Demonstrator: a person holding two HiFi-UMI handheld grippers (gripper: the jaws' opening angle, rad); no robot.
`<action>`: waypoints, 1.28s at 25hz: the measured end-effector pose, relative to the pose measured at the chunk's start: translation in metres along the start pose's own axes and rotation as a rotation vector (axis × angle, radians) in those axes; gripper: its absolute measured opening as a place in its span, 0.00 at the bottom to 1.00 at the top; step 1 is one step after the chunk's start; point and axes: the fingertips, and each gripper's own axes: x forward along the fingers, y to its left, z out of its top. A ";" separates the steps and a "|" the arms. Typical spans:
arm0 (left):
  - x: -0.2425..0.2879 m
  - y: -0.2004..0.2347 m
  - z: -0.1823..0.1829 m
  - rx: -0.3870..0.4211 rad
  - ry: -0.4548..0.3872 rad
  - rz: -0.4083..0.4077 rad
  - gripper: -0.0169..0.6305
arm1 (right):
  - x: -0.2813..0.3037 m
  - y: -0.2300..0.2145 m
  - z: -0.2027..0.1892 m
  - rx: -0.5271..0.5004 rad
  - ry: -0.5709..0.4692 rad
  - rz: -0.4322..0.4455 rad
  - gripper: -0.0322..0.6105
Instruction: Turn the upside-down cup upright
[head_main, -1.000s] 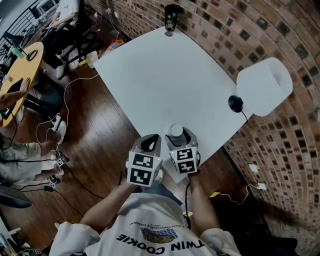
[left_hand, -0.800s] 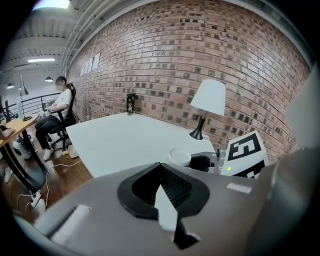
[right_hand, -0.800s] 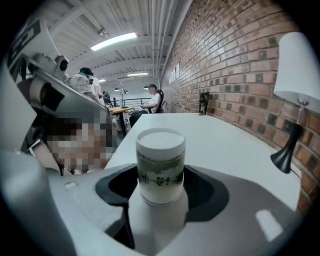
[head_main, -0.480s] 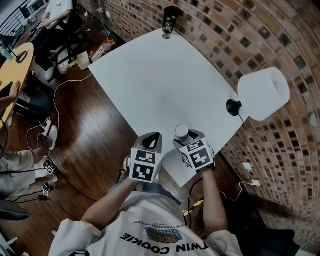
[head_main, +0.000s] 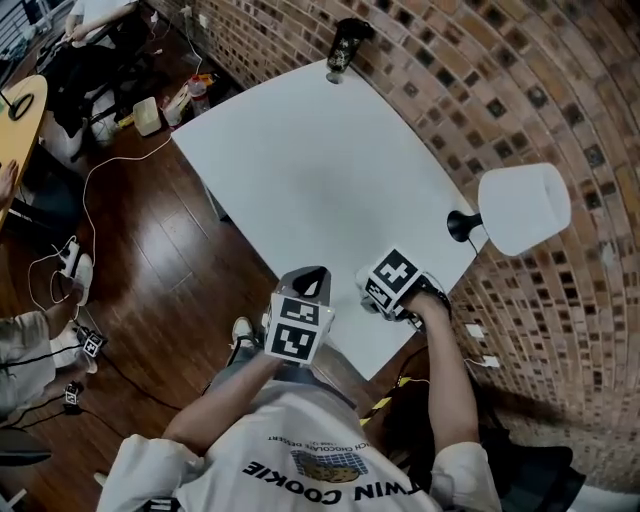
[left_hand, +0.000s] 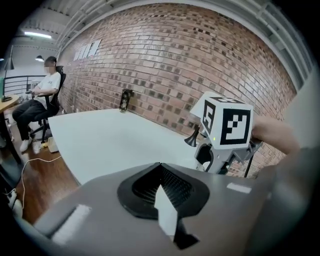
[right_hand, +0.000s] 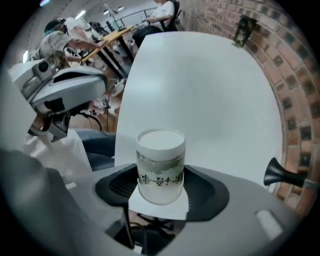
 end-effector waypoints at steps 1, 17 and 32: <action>0.000 0.004 0.000 -0.004 0.004 -0.001 0.03 | 0.002 -0.001 -0.002 -0.020 0.055 -0.010 0.50; -0.008 0.018 0.002 -0.039 -0.016 0.009 0.03 | 0.020 -0.008 0.004 -0.184 0.260 -0.136 0.50; -0.002 -0.013 -0.001 0.009 0.008 -0.018 0.03 | -0.019 -0.023 0.003 0.051 -0.182 -0.179 0.51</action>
